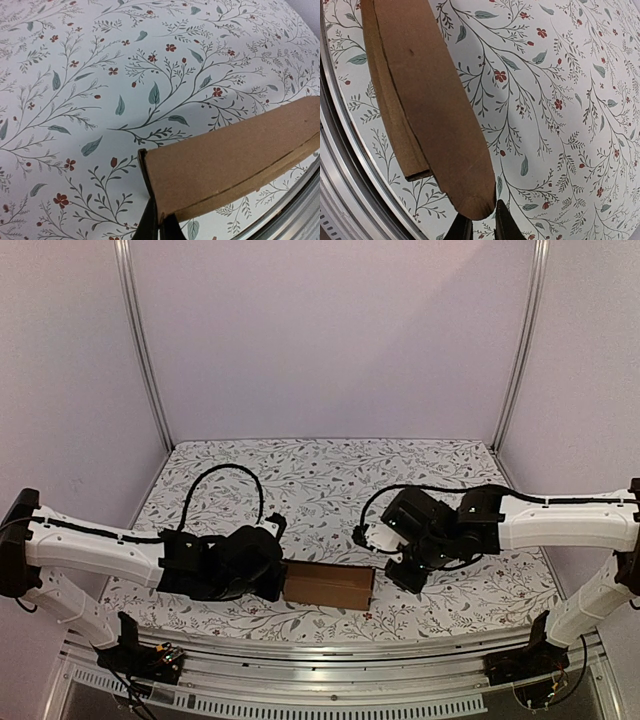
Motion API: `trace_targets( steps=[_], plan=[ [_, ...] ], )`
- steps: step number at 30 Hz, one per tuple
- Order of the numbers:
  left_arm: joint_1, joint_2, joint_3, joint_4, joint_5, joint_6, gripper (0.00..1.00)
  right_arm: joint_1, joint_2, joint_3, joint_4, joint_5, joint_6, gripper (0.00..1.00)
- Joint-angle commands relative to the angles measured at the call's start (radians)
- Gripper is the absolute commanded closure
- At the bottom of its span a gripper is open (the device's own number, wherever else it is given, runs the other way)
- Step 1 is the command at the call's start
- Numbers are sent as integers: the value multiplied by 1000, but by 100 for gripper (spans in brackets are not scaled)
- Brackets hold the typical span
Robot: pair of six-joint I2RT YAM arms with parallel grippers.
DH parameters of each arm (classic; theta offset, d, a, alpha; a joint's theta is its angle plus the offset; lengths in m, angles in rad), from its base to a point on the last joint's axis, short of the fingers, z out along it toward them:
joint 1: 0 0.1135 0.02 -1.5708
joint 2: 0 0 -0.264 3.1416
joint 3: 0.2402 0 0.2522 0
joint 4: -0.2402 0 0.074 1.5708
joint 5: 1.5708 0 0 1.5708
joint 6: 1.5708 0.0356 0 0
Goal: Fold the paper box
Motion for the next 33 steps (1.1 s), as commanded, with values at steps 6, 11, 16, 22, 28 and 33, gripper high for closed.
trace_targets(
  steps=[6,11,16,22,28,33],
  plan=[
    [-19,33,-23,-99,92,-15,100,8,24,36,23,22,16,99],
    [-19,40,-16,-102,89,-24,100,13,19,51,25,13,50,100],
    [-22,49,1,-116,77,-30,100,13,18,63,29,-31,128,100],
    [-31,71,28,-148,45,-34,100,13,23,84,28,-97,239,100],
    [-39,94,41,-157,30,-42,100,14,39,80,76,-177,366,100],
    [-46,110,50,-162,19,-46,100,13,60,77,93,-208,425,100]
  ],
)
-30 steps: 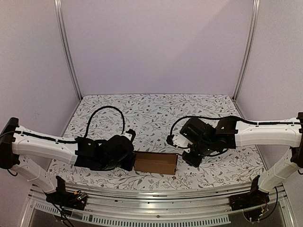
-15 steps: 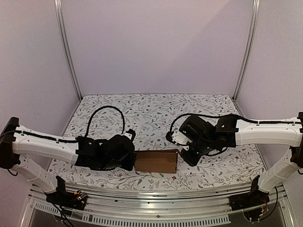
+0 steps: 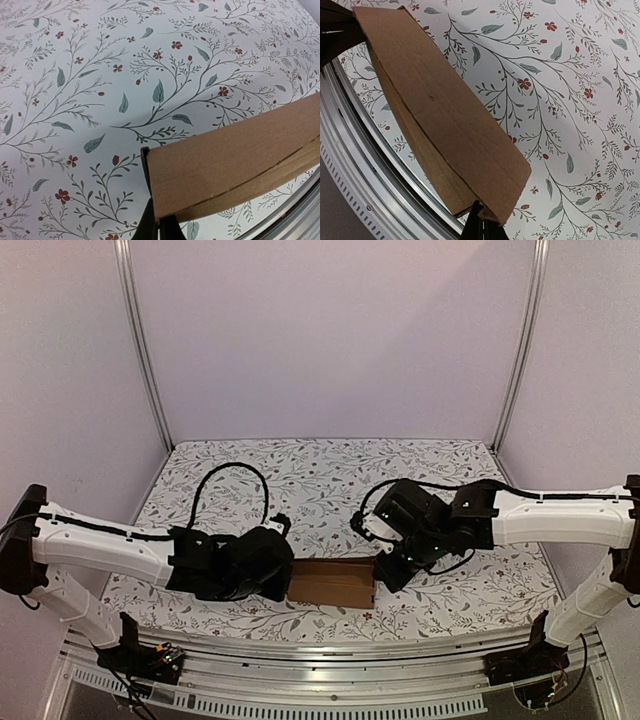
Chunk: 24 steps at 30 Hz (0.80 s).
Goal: Fold the paper box
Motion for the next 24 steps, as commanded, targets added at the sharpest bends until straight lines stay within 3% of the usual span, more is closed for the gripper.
trace_targets(
  steps=[1,24],
  plan=[
    [-30,62,-16,-90,51,-6,100,9,21,20,70,-66,82,100],
    [-80,188,37,-118,6,-1,100,-82,-54,-60,52,-161,197,100]
  ],
)
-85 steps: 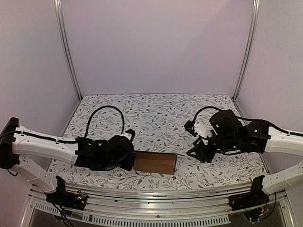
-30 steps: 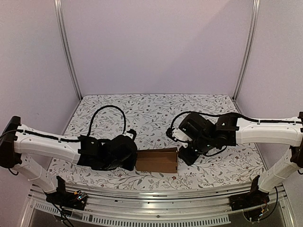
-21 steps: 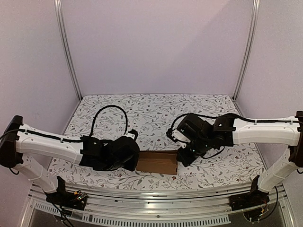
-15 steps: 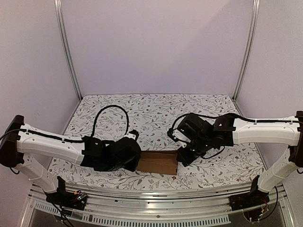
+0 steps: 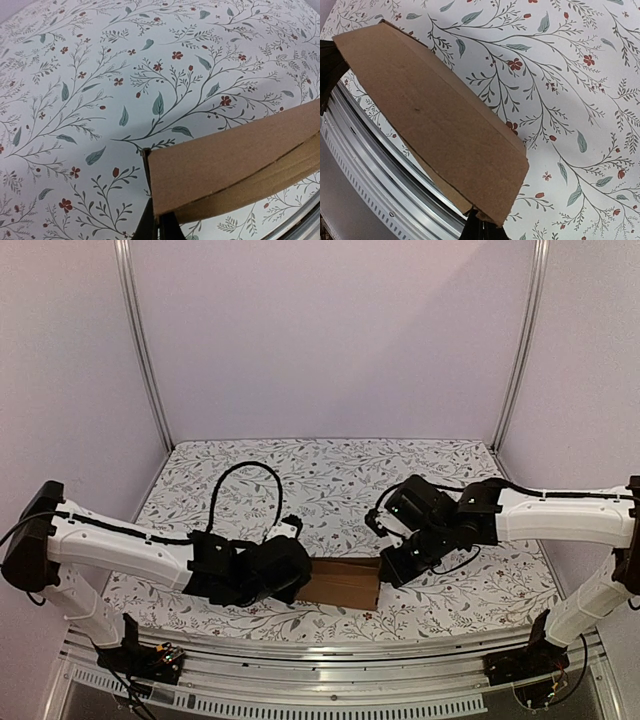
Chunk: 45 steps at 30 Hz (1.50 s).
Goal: Fold the paper box
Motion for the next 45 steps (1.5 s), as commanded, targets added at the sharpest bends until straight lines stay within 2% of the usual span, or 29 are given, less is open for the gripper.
trace_targets(
  steps=[1,13,31,45],
  plan=[
    [-31,94,-31,-101,119,1,100,-20,-42,-22,47,-68,31,100],
    [-42,126,-9,-114,114,4,100,-58,-90,-31,50,-110,66,100],
    [-43,147,11,-129,113,2,100,-59,-92,-96,-15,-50,47,100],
    [-43,156,33,-142,110,0,100,-38,-50,-133,74,-28,110,99]
  ],
)
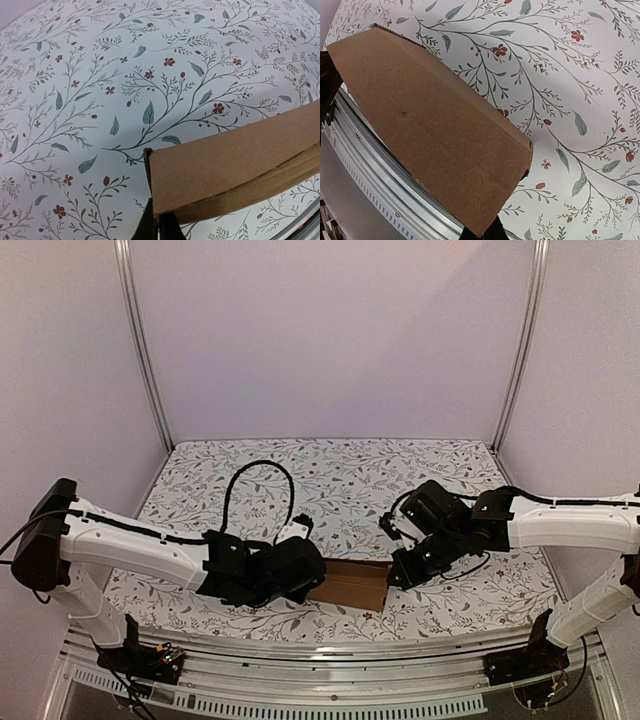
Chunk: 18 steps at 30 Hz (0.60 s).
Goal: Fold the paper box
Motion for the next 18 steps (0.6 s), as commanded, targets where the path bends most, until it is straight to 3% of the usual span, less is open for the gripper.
trace_targets(
  steps=[1,9,18],
  plan=[
    [-28,79,-39,-134,144,-2,100,17,33,-13,11,34,27,96],
    [-28,82,-38,-137,146,-1,100,26,-13,13,-22,92,6,72],
    [-31,94,-32,-138,148,-1,100,26,-93,77,-98,181,-32,62]
  ],
)
